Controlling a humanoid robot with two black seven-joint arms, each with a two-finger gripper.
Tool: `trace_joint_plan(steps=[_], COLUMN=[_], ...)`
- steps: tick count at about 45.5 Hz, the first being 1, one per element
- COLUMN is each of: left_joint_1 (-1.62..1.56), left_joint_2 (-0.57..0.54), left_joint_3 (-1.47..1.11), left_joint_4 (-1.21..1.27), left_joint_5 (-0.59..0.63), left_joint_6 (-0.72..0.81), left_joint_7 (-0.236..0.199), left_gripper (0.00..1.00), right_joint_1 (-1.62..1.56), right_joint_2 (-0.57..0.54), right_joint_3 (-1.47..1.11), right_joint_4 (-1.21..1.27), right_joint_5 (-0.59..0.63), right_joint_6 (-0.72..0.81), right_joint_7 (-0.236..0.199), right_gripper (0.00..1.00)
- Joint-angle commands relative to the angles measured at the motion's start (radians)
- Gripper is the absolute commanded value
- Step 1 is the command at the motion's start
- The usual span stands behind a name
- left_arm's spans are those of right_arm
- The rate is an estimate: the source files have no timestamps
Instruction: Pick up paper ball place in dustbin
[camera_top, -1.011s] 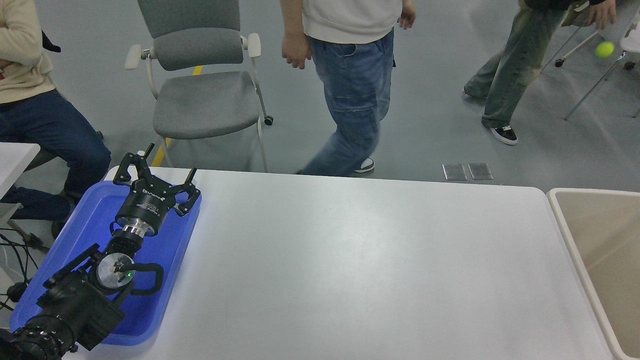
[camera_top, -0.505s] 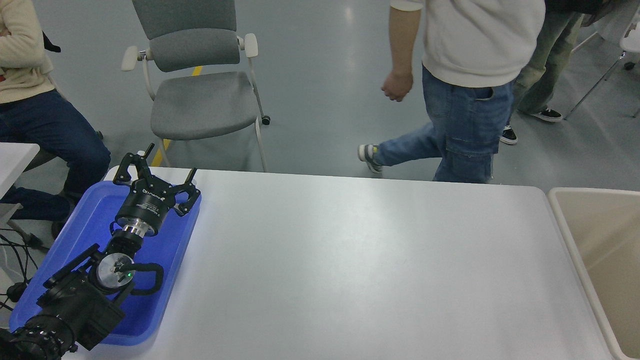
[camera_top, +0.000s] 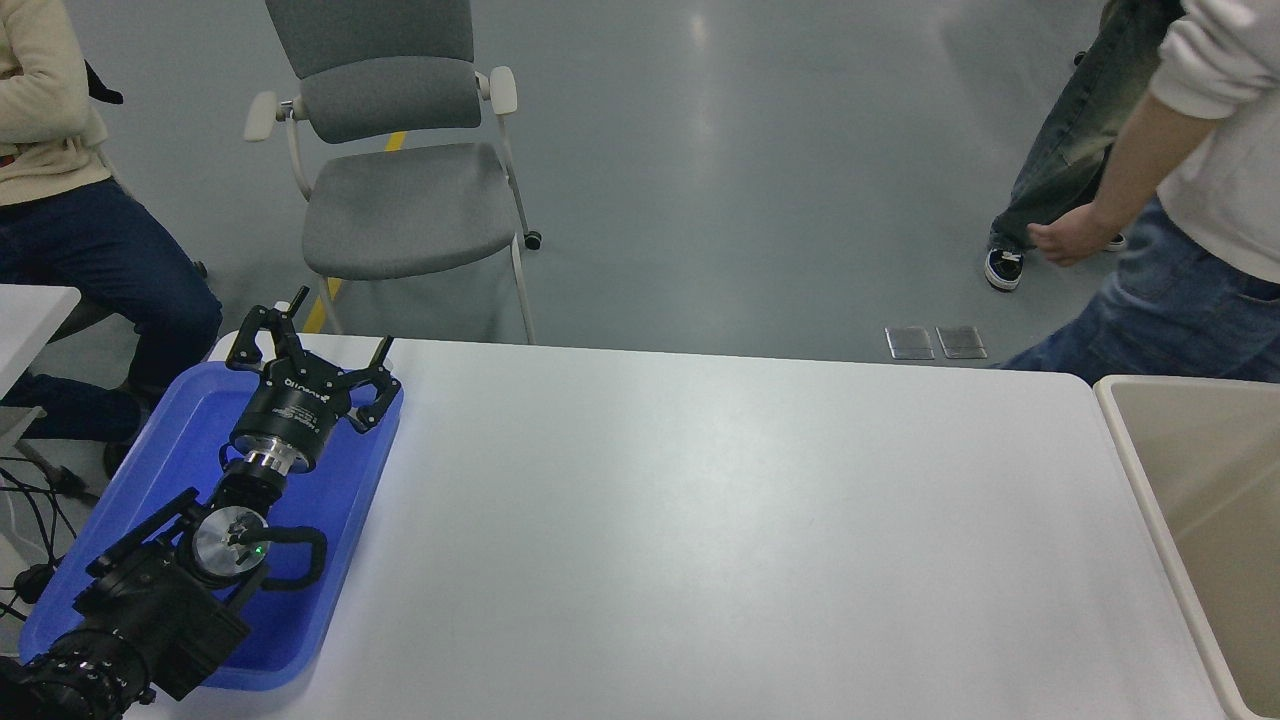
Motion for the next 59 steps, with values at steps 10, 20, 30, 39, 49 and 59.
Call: trace_joint_plan(steps=[10, 20, 30, 39, 49, 59], left_joint_1=[0.000, 0.000, 0.000, 0.000, 0.000, 0.000], left_joint_2=[0.000, 0.000, 0.000, 0.000, 0.000, 0.000], left_joint_3=[0.000, 0.001, 0.001, 0.000, 0.000, 0.001], left_joint_4=[0.000, 0.000, 0.000, 0.000, 0.000, 0.000], left_joint_5=[0.000, -0.001, -0.001, 0.000, -0.001, -0.001], left_joint_6=[0.001, 0.001, 0.001, -0.001, -0.001, -0.001], left_joint_7=[0.000, 0.000, 0.000, 0.000, 0.000, 0.000], left_gripper=[1.00, 1.00, 1.00, 1.00, 1.00, 1.00], right_joint_1=[0.016, 0.023, 0.090, 0.109, 0.101, 0.001], right_joint_2=[0.053, 0.088, 0.035, -0.033, -0.056, -0.050], right_joint_3=[-0.004, -0.018, 0.023, 0.247, 0.721, 1.010], right_joint_4=[0.029, 0.020, 0.121, 0.225, 0.329, 0.440], right_joint_5=[-0.014, -0.015, 0.000, 0.003, -0.006, -0.014], right_joint_6=[-0.007, -0.020, -0.020, -0.012, 0.000, 0.000], right_joint_7=[-0.005, -0.005, -0.003, -0.002, -0.002, 0.000], right_gripper=[1.00, 1.00, 1.00, 1.00, 1.00, 1.00])
